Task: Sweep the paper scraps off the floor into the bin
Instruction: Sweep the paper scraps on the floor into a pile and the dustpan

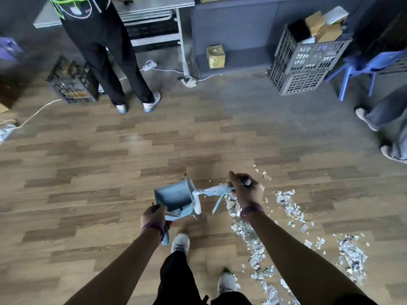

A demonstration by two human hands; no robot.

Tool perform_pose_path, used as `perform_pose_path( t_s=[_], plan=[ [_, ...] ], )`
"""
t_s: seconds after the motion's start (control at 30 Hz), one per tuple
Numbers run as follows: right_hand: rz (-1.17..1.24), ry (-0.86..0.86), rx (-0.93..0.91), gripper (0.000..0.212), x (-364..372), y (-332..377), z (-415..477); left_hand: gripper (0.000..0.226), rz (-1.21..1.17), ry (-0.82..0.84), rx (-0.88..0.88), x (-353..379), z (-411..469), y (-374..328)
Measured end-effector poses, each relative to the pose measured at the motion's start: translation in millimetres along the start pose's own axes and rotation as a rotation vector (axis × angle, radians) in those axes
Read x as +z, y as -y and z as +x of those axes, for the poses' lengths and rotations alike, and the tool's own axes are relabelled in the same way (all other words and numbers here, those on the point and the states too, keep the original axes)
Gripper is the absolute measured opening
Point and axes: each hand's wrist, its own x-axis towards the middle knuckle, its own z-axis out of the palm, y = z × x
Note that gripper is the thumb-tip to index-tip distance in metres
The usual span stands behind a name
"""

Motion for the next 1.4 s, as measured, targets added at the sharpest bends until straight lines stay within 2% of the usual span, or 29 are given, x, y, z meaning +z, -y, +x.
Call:
perform_pose_path(
  t_s=[0.07,0.2,0.3,0.4,0.53,0.73,0.93,1.07,1.13,1.4],
  plan=[
    [0.007,0.019,0.015,0.03,34.4,8.1,3.4,0.016,-0.032,0.036,-0.02,-11.3,27.7,-17.5],
    [0.004,0.008,0.04,0.015,101.0,31.4,5.4,0.021,-0.049,0.114,-0.043,-32.1,81.8,-55.2],
    [0.044,-0.019,0.094,0.019,141.1,46.1,8.0,0.024,-0.023,0.181,-0.054,-41.6,118.0,-76.8],
    [0.094,-0.065,0.195,0.014,163.4,49.0,14.4,0.03,0.03,0.214,-0.087,-43.1,145.4,-90.6],
    [-0.032,-0.057,0.192,0.016,166.9,47.1,19.1,0.039,0.106,0.267,-0.136,-32.8,164.1,-95.3],
    [-0.291,0.082,0.099,0.008,154.8,42.6,23.9,0.034,0.087,0.347,-0.243,-6.8,167.1,-91.7],
    [-0.473,0.181,0.067,0.026,135.1,35.6,18.6,0.024,0.184,0.36,-0.266,18.3,145.0,-92.3],
    [-0.546,0.146,0.011,0.025,98.5,25.6,21.4,0.011,0.297,0.387,-0.226,44.0,116.1,-86.4],
    [-0.567,0.126,0.004,0.023,72.3,18.8,22.1,0.012,0.308,0.398,-0.216,61.2,98.8,-79.4],
    [-0.492,-0.079,0.12,0.02,-79.7,-23.8,18.8,0.01,0.501,0.523,-0.221,156.8,6.0,-27.6]
  ],
)
